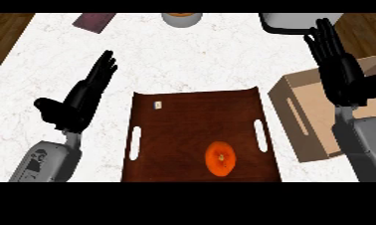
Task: Pick the squash from the tray and place it in the cardboard box
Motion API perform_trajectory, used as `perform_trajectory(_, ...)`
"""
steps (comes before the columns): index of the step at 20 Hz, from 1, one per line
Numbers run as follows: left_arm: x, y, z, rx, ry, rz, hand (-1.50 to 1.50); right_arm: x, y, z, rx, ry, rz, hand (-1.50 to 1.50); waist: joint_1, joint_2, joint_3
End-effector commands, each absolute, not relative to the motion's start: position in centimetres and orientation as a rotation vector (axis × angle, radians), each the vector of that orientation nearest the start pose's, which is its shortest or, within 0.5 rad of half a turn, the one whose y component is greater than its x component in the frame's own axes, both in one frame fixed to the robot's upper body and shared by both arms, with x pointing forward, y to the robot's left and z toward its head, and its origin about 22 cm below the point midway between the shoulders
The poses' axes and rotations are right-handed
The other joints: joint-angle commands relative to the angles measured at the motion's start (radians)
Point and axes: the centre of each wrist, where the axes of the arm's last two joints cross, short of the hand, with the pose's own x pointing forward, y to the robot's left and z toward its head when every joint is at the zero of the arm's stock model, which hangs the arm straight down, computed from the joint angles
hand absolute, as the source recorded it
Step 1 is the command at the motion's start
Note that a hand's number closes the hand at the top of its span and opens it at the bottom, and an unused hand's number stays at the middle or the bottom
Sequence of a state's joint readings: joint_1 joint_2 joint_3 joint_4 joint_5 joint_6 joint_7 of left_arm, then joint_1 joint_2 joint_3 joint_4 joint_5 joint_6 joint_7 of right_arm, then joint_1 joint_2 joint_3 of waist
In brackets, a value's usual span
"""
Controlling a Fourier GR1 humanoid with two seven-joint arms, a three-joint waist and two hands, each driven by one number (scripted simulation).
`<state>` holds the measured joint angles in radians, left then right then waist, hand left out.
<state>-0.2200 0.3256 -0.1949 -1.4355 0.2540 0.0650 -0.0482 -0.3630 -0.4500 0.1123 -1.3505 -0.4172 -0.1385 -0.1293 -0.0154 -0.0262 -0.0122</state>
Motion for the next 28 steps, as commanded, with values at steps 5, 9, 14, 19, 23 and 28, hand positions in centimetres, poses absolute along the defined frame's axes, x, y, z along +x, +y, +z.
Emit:
perform_trajectory(5,29.3,28.1,5.9,0.182,-1.739,-0.421,0.00,28.1,-27.8,15.6,-0.249,-2.016,0.163,-1.50,-0.053,-0.003,0.007)
perform_trajectory(9,27.7,28.9,5.4,0.163,-1.690,-0.471,0.00,24.0,-30.6,12.7,-0.544,-1.787,0.430,-1.50,-0.060,-0.002,0.008)
perform_trajectory(14,28.7,26.9,6.5,0.143,-1.718,-0.485,0.00,18.3,-27.6,11.7,-0.581,-1.901,0.637,-1.50,-0.042,0.013,0.011)
perform_trajectory(19,28.4,26.5,5.9,0.140,-1.730,-0.508,0.00,16.3,-26.6,12.8,-0.671,-1.844,0.883,-1.50,-0.008,0.021,0.010)
perform_trajectory(23,27.9,27.8,6.6,0.100,-1.752,-0.516,0.00,15.5,-25.2,13.6,-0.743,-1.612,1.060,-1.50,0.018,0.023,0.008)
perform_trajectory(28,28.9,26.5,6.9,0.082,-1.753,-0.552,0.00,14.1,-22.6,16.4,-0.754,-1.411,1.280,-1.50,0.037,0.030,0.006)
